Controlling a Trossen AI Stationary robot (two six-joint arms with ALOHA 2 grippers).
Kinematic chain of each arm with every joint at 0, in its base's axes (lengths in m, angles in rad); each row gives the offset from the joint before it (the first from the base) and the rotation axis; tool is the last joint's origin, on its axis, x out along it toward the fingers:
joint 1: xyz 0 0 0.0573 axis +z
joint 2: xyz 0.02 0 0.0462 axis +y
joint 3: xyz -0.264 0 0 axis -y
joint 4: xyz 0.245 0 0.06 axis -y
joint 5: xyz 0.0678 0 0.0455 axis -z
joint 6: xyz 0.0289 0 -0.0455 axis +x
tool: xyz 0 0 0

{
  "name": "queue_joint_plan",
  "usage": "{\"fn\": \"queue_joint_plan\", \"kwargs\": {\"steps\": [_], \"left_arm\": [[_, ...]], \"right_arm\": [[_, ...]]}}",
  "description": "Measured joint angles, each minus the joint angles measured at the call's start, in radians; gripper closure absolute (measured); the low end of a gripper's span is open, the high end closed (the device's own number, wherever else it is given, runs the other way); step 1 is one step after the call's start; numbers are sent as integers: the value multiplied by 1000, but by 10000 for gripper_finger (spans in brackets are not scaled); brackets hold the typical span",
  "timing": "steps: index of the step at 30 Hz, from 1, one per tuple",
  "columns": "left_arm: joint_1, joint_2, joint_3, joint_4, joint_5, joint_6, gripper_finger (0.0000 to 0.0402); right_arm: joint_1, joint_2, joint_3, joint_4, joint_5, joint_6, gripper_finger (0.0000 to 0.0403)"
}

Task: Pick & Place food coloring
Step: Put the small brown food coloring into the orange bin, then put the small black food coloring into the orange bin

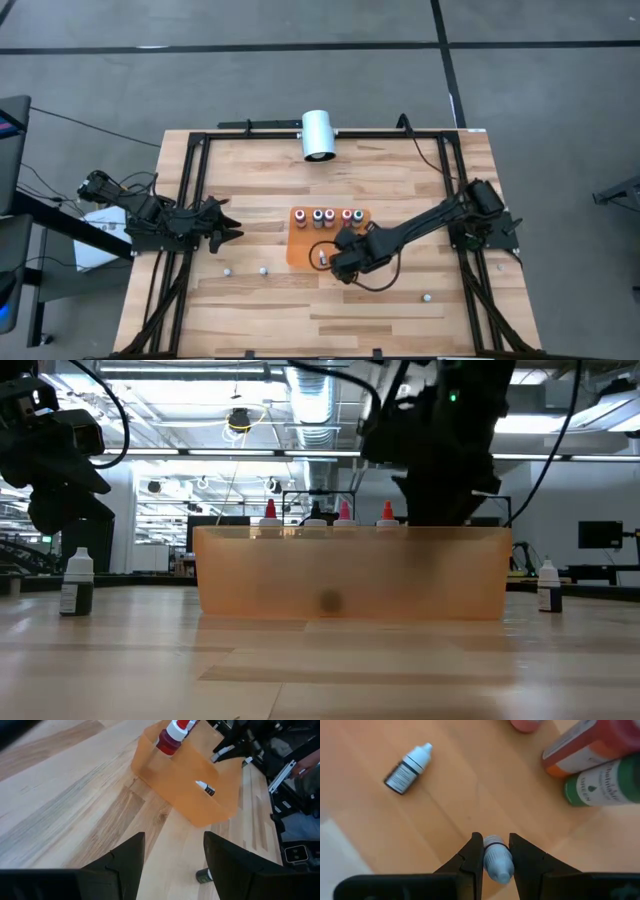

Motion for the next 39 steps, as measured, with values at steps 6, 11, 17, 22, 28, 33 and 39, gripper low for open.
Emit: {"fn": "queue_joint_plan", "kwargs": {"steps": [6, 11, 17, 22, 28, 33, 39], "left_arm": [[0, 0, 0, 0, 0, -3, 207], [0, 0, 0, 1, 0, -4, 207], [0, 0, 0, 1, 0, -5, 207], [0, 0, 0, 1, 0, -5, 207], [0, 0, 0, 1, 1, -6, 207], [0, 0, 0, 1, 13, -7, 207], [0, 0, 0, 1, 13, -7, 207]], "right_arm": [[-2, 49, 0, 5, -2, -18, 332], [-15, 66, 0, 12, -32, -43, 332], [-41, 66, 0, 33, -52, -79, 328], [-62, 68, 0, 36, -76, -94, 309], [-72, 68, 0, 38, -80, -104, 297], [-72, 68, 0, 40, -83, -104, 291], [-72, 68, 0, 42, -83, -104, 276]]}}
